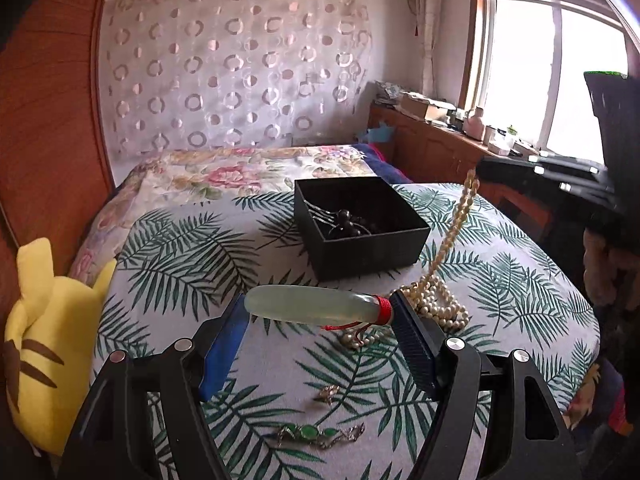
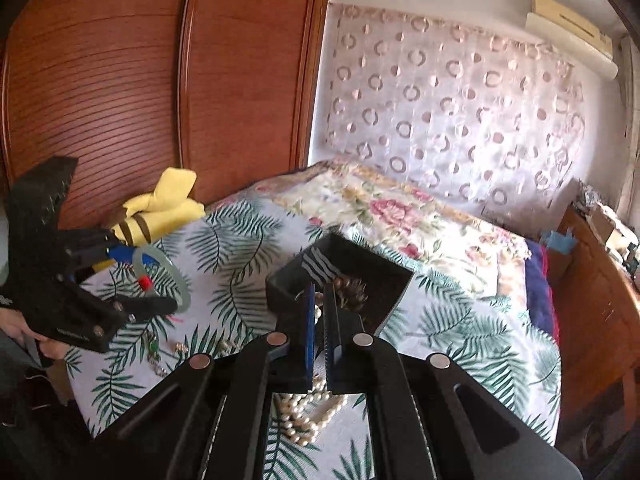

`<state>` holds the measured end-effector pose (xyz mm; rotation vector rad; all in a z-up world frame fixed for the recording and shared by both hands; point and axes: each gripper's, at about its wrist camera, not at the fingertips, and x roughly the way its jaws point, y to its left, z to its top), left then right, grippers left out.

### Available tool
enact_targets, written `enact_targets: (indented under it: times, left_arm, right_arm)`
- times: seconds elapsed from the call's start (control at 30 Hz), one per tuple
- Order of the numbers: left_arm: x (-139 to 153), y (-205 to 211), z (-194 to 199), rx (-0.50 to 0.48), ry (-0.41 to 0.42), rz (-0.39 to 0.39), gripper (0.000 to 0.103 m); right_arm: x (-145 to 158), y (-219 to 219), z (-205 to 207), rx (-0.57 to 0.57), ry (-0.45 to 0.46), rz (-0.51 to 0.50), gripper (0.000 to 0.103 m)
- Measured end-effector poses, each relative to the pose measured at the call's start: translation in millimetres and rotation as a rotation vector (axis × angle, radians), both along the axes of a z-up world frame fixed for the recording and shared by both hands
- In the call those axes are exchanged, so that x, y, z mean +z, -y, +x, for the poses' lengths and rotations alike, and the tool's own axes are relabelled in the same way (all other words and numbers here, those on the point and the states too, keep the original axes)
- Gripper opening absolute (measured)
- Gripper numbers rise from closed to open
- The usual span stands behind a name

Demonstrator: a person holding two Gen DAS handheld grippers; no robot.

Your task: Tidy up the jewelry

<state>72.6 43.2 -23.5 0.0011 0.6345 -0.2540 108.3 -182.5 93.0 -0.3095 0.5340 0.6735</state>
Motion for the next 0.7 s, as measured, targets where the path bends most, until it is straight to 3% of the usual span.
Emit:
enact_targets:
  times: [0.5, 0.7]
  left_arm:
    - [25.5, 25.4, 24.1, -0.031, 0.052, 0.03, 0.069]
    - [28.5, 30.8, 31.5, -0.035, 0.055, 0.038, 0.069]
  right_arm:
    - [44.1, -3.9, 14.8, 0.006, 0.03, 0.068, 0.005]
    - [72.9, -5.3, 19.1, 0.001, 0.082, 0.083, 0.005]
